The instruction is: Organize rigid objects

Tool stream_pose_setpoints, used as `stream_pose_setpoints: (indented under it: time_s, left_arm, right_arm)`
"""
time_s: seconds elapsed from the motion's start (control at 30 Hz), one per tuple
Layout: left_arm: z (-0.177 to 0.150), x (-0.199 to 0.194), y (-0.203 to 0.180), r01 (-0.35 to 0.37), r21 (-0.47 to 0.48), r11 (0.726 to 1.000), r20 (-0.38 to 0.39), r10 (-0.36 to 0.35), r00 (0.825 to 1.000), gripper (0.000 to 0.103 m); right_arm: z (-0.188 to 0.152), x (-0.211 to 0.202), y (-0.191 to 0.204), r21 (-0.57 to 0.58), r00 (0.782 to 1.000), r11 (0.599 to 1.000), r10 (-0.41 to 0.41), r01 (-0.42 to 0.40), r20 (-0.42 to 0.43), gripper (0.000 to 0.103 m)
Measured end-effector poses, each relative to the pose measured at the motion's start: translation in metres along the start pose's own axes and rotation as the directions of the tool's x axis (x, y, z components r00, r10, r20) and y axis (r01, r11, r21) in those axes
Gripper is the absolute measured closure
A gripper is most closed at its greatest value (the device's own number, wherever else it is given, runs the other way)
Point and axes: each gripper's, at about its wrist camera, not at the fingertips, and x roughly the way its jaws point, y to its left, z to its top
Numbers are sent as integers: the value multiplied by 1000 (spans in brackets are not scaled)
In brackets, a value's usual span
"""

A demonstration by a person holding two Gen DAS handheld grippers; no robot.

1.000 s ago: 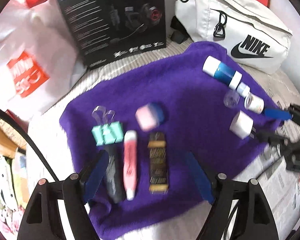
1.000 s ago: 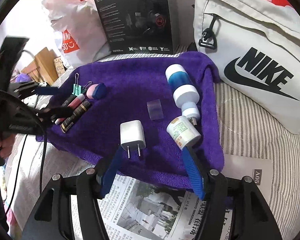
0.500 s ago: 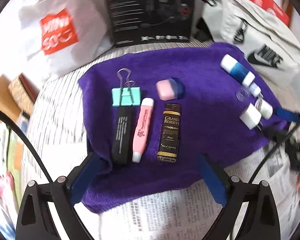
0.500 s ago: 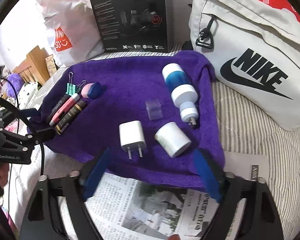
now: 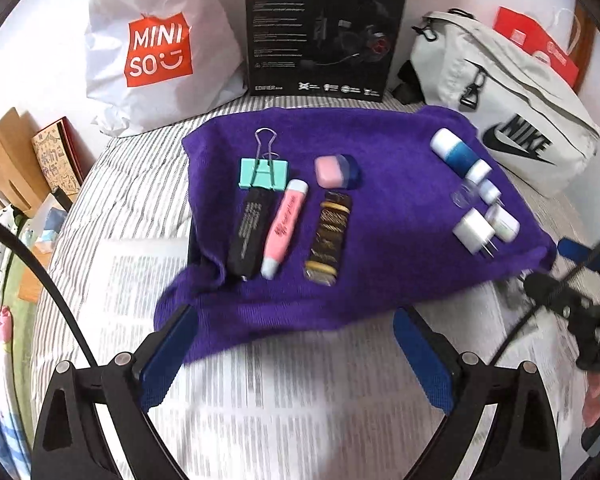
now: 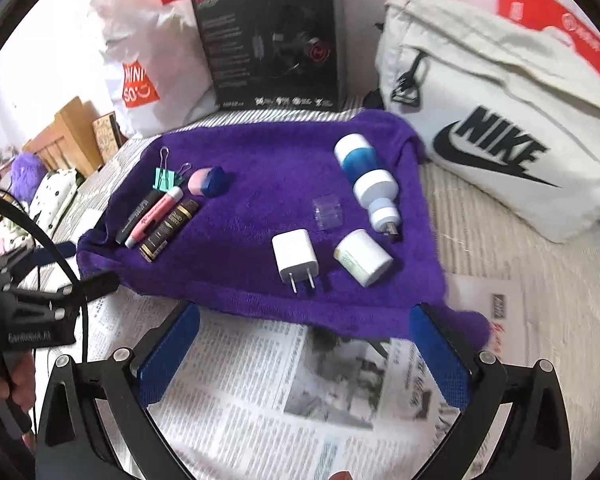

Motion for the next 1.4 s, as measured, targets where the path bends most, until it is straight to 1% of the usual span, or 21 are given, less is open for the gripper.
stream_pose_setpoints:
  time_s: [0.07,0.2,0.33,0.47,0.57,0.63,0.73,0.83,1.0,1.2,1.4]
  left_arm:
    - [-7,-13,-4,-11,10,1000,16,11,1000,4]
    - [-16,-37,-7,-24,1,1000,49,23,999,4]
    - [-24,-59,-10,-31,-15,999,79,32,996,4]
    - [-28,-77,-14,-48,-19,999,104,50,993,4]
    - [-31,-87,-16,-33,-28,999,116,36,993,4]
    - [-33,-91,-19,-26,-26,999,121,29,992,4]
    - [-34,-97,-24,-32,-21,999,123,35,992,4]
    - [-37,-103,-30,-55,-8,998,130,56,990,4]
    - [-42,-108,-31,-58,-12,998,127,59,990,4]
    - [-46,-112,-34,-69,0,998,127,68,990,4]
    - [-47,-112,-38,-76,17,997,124,74,990,4]
  right_arm:
    - [-3,-9,2,5,1000,1000,-21,21,6,0]
    - [-12,-28,3,27,998,998,-61,61,-4,0]
    - [-23,-49,7,9,993,993,-115,115,-1,0]
    - [-32,-67,8,17,993,993,-115,115,4,0]
    - [-39,-78,9,41,996,995,-90,90,0,0]
    - [-44,-85,9,51,997,996,-75,75,1,0]
    - [-47,-96,11,52,995,994,-99,99,9,0]
    - [-47,-103,12,67,994,992,-106,105,19,0]
    - [-49,-113,15,66,991,990,-130,128,34,0]
    - [-50,-121,13,70,988,987,-146,143,48,0]
    - [-53,-122,12,67,988,988,-146,142,44,0]
